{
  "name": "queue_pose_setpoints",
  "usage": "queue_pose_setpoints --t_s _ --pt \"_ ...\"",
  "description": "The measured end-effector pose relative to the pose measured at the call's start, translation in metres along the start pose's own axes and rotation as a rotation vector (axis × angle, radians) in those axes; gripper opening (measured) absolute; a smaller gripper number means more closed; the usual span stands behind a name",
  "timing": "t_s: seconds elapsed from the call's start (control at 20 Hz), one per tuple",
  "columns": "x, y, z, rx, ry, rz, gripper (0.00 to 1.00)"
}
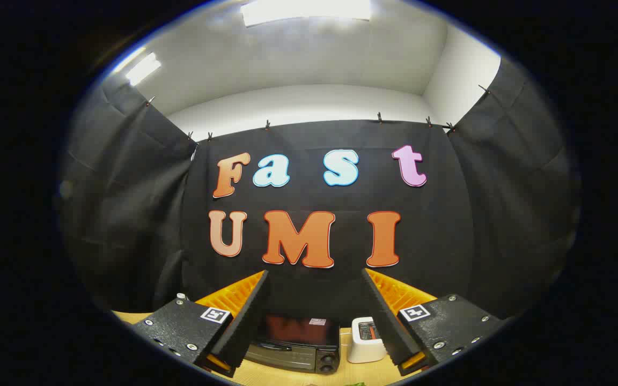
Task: Open the toaster oven, put the food inside, and close the toaster oven door.
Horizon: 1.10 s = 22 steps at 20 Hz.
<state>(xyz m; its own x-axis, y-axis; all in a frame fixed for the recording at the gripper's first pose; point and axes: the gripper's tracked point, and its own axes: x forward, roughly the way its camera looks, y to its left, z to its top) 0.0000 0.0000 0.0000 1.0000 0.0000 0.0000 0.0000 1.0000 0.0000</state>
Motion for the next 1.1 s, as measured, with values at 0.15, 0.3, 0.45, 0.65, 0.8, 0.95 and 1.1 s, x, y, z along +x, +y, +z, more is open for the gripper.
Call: queue_pose_setpoints --t_s 0.15,0.3,0.45,0.65,0.8,0.95,1.1 --pt "0.002 0.012 -0.006 0.012 0.023 0.020 0.99" --pt "0.001 0.016 -0.005 0.001 0.022 0.029 0.99" --pt "0.001 0.019 -0.005 -0.007 0.016 0.027 0.99" --pt "0.001 0.024 -0.006 0.016 0.015 0.036 0.99" --pt "0.002 0.029 -0.005 0.023 0.015 0.042 0.99" --pt "0.003 0.033 -0.001 -0.002 0.004 0.038 0.99" --pt "0.007 0.045 -0.011 -0.013 0.006 0.044 0.99"
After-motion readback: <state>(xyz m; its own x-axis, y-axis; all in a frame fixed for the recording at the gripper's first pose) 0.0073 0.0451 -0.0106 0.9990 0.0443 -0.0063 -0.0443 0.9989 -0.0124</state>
